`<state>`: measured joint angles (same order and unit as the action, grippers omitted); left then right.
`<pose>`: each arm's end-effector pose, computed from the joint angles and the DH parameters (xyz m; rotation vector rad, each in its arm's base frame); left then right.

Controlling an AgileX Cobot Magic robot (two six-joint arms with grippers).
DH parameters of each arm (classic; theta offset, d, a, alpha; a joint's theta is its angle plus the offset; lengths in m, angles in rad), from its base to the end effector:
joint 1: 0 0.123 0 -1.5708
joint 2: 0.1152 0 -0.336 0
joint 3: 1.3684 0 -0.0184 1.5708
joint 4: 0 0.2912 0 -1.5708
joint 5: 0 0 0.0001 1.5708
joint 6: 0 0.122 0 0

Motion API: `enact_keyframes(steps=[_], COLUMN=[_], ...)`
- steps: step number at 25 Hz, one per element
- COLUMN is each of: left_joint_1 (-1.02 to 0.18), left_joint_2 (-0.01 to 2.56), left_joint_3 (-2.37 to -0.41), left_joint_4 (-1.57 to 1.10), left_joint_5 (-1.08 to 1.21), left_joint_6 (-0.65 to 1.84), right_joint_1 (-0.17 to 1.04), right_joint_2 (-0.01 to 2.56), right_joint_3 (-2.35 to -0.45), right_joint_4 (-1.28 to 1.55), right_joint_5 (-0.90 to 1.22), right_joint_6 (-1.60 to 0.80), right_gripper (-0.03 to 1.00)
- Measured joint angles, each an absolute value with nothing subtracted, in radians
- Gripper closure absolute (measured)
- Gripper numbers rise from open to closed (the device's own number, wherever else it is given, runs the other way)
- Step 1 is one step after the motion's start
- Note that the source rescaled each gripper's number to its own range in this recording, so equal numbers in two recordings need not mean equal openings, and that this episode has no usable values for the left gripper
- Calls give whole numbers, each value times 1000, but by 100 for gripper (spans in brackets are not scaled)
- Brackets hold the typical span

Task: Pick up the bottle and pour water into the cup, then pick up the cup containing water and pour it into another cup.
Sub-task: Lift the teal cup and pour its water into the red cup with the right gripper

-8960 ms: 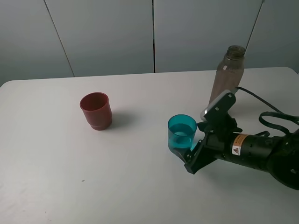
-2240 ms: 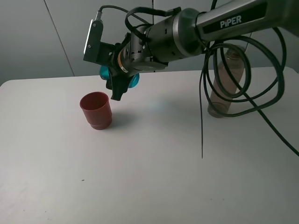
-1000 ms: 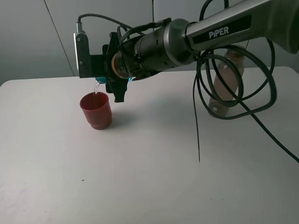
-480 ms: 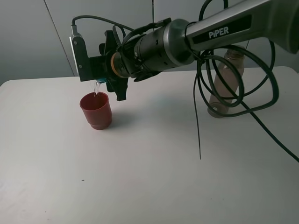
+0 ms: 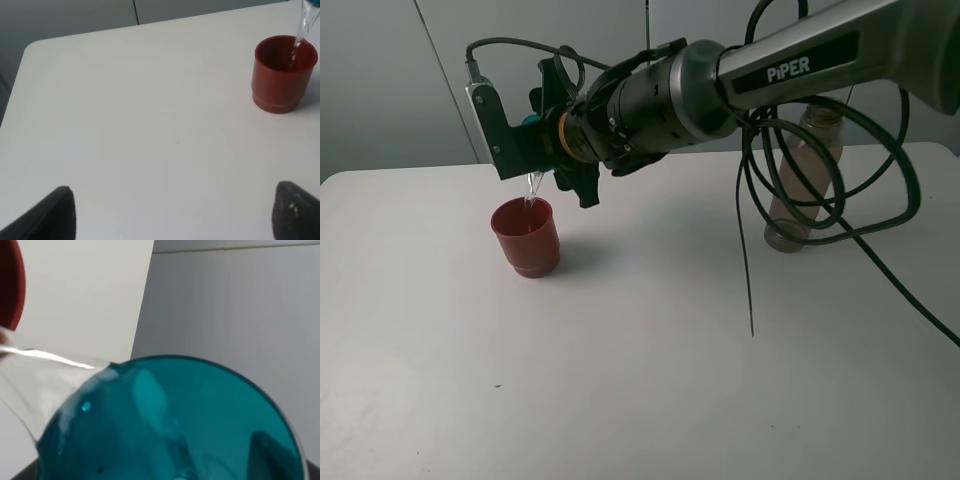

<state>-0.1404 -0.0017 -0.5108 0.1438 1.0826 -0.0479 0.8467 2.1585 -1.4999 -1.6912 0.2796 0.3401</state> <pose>0.0057 0.0148 0.2848 0.0850 2.0439 0.0548 0.4046 0.4070 0.1774 -1.8274 1.1172 -0.5943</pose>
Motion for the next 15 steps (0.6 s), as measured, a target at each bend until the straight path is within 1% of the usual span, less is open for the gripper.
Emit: enact_keyframes(steps=[15], left_joint_1=[-140], left_joint_2=[-2], left_joint_3=[-511], left_joint_4=[144], left_joint_5=[1083], left_joint_6=[-48], right_joint_1=[847], right_joint_2=[2159], right_joint_3=[-1500], right_joint_4=[-1733], right_joint_5=[285], right_joint_6=[324], right_gripper=[84])
